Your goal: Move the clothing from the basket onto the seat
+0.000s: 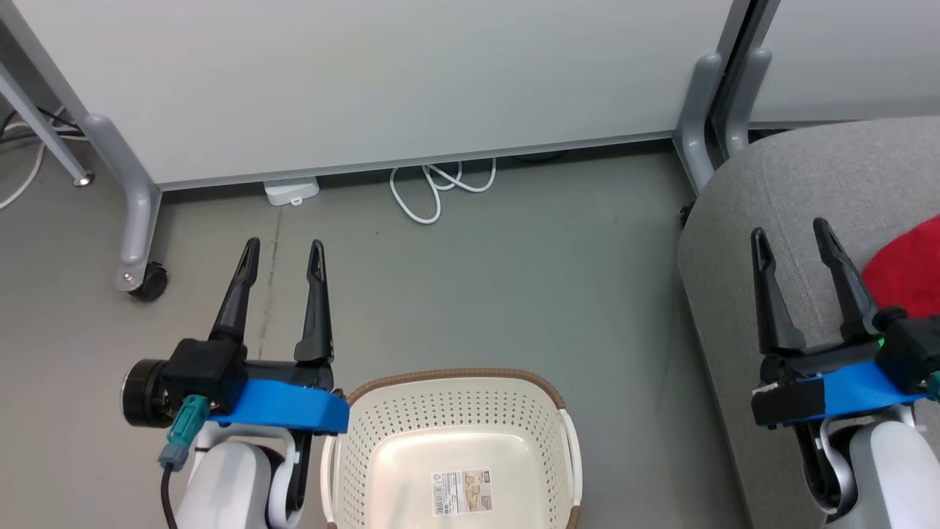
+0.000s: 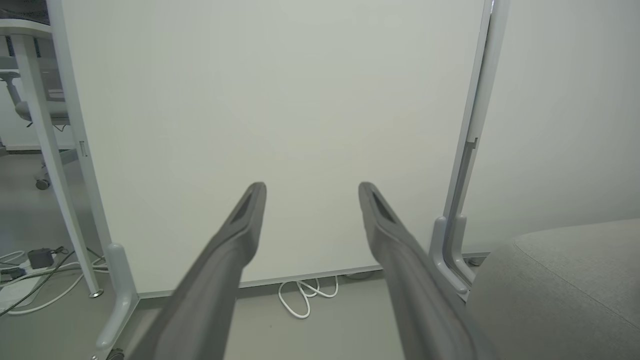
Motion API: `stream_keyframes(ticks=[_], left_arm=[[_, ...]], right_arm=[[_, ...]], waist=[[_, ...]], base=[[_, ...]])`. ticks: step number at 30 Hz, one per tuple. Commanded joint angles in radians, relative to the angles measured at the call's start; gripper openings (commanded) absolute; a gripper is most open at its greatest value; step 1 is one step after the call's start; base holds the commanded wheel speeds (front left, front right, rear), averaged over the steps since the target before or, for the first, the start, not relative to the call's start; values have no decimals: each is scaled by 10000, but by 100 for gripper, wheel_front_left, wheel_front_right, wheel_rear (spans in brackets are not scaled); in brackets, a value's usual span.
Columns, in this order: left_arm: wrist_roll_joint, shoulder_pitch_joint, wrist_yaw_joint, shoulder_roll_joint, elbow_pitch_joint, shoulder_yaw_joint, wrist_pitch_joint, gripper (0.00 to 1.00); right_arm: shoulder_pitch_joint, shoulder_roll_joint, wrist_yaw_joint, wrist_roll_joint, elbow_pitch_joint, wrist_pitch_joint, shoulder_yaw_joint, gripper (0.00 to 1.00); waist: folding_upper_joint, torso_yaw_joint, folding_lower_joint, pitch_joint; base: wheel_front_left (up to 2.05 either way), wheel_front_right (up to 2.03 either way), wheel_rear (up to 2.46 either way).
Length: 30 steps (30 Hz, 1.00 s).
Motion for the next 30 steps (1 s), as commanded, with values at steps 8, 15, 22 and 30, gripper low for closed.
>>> stream_keyframes(ticks=[8,15,22,30], left_arm=[[367,948,-352,-211,-71,686,-48,100],[432,1308,-555,-293,128,874,-46,100],[419,1618,-676,-323,332,906,-48,100],[286,1739,-759,-329,525,828,-47,100]], right_arm=[[927,339,1,-34,242,-35,-280,100],[1501,580,1,-2,411,-35,-484,100],[2040,801,1,2,545,-35,-694,100],[2191,906,1,-23,701,-34,-753,100]], waist=[[-1,198,1,-587],[-1,207,1,-868],[-1,158,1,-1105],[-1,161,1,-1235]], base=[[0,0,0],[0,0,0],[0,0,0],[0,0,0]])
